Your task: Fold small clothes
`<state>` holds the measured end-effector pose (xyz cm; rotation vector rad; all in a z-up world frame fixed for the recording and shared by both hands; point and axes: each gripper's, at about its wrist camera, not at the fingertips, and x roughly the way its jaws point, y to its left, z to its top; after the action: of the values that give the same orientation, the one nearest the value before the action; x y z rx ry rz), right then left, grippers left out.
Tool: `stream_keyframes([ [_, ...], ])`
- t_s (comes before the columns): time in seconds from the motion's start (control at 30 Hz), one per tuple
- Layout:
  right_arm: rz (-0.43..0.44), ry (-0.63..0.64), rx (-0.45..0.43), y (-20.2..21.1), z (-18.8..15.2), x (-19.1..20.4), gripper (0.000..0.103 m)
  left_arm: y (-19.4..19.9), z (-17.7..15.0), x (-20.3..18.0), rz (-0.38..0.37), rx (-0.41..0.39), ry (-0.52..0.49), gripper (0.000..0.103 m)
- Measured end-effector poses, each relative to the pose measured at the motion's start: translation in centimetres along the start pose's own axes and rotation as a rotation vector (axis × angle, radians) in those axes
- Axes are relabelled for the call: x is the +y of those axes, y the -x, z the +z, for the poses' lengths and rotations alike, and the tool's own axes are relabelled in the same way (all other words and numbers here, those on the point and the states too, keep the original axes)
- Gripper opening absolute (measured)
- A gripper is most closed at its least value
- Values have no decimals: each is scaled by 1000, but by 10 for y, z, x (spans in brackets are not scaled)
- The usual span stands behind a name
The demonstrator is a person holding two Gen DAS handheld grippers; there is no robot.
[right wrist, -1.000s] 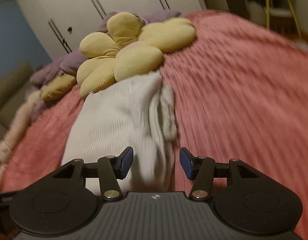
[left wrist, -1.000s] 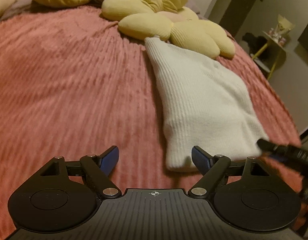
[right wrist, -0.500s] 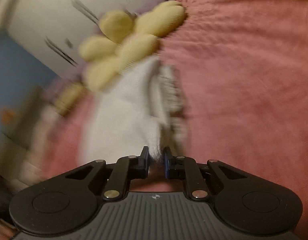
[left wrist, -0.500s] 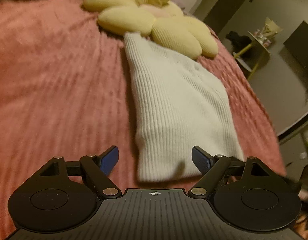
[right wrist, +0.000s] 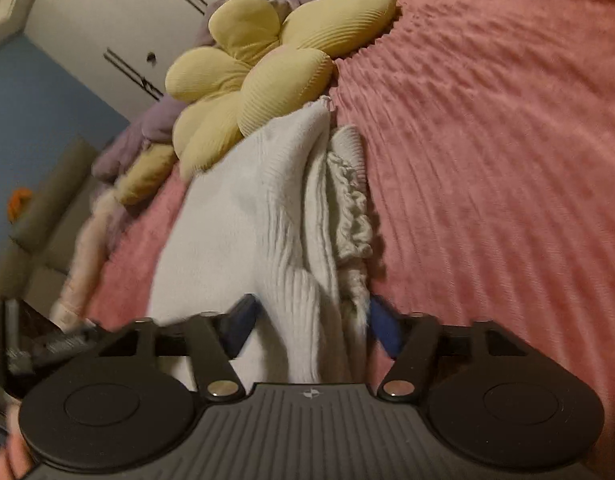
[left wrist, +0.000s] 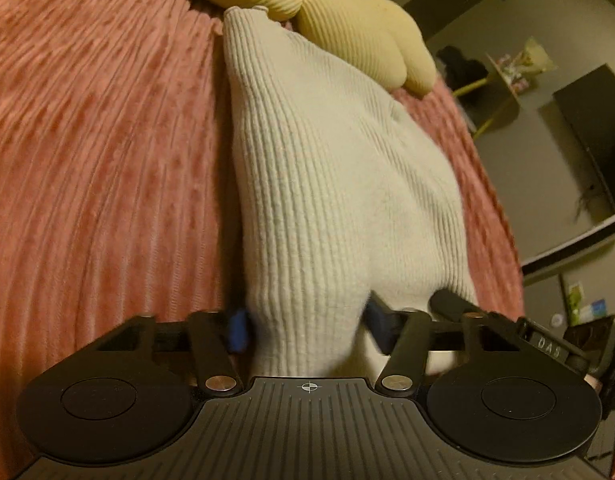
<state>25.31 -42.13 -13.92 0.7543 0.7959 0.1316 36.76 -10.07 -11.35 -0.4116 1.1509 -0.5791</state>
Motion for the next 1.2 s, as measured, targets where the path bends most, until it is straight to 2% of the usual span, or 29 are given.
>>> stream_keyframes([
  [0.13, 29, -49, 19, -8, 0, -2, 31, 9, 5, -2, -10, -6, -7, 38],
  [0.17, 43, -66, 24, -9, 0, -1, 27, 15, 6, -3, -16, -15, -7, 37],
  [0.27, 147, -174, 22, -5, -3, -5, 25, 36, 4, 0, -37, -61, -27, 34],
  [0.33, 184, -183, 26, -4, -9, -7, 25, 37, 2, 8, 29, -50, -46, 36],
  [0.37, 151, -135, 43, -6, -12, -3, 28, 33, 0, 11, 74, -26, -54, 38],
  [0.43, 45, 12, 64, -11, -20, 11, 28, 33, -3, 9, 112, -18, -84, 53],
  [0.5, -3, 94, 47, -4, -21, 27, 41, 45, -4, 0, 142, -68, -131, 57],
  [0.57, -71, 180, -27, 13, -19, 42, 56, 62, -2, -7, 158, -145, -160, 64],
  [0.6, -127, 249, -91, 24, -17, 53, 56, 66, 2, -12, 176, -188, -164, 69],
  [0.63, -164, 298, -143, 31, -16, 60, 56, 66, 7, -17, 206, -237, -165, 71],
  [0.7, -231, 371, -225, 32, -10, 78, 54, 57, 14, -23, 247, -262, -158, 71],
  [0.77, -265, 432, -234, 17, -4, 96, 31, 37, 19, -26, 299, -260, -158, 69],
  [0.83, -260, 516, -238, -3, -3, 111, 24, 20, 20, -24, 330, -232, -163, 69],
  [0.87, -282, 583, -244, -15, -5, 118, 22, 21, 17, -20, 323, -229, -155, 69],
  [0.93, -373, 667, -246, -35, -11, 121, 19, 15, 16, -19, 317, -227, -163, 73],
  [1.03, -497, 679, -213, -57, -13, 97, 19, -1, 12, -24, 317, -200, -206, 80],
  [1.07, -507, 664, -219, -61, -12, 88, 19, -4, 12, -23, 319, -199, -201, 81],
  [1.13, -458, 582, -214, -56, -3, 76, 19, 1, 17, -19, 287, -193, -161, 79],
  [1.2, -403, 537, -201, -43, 6, 75, 28, 13, 21, -8, 216, -191, -92, 77],
])
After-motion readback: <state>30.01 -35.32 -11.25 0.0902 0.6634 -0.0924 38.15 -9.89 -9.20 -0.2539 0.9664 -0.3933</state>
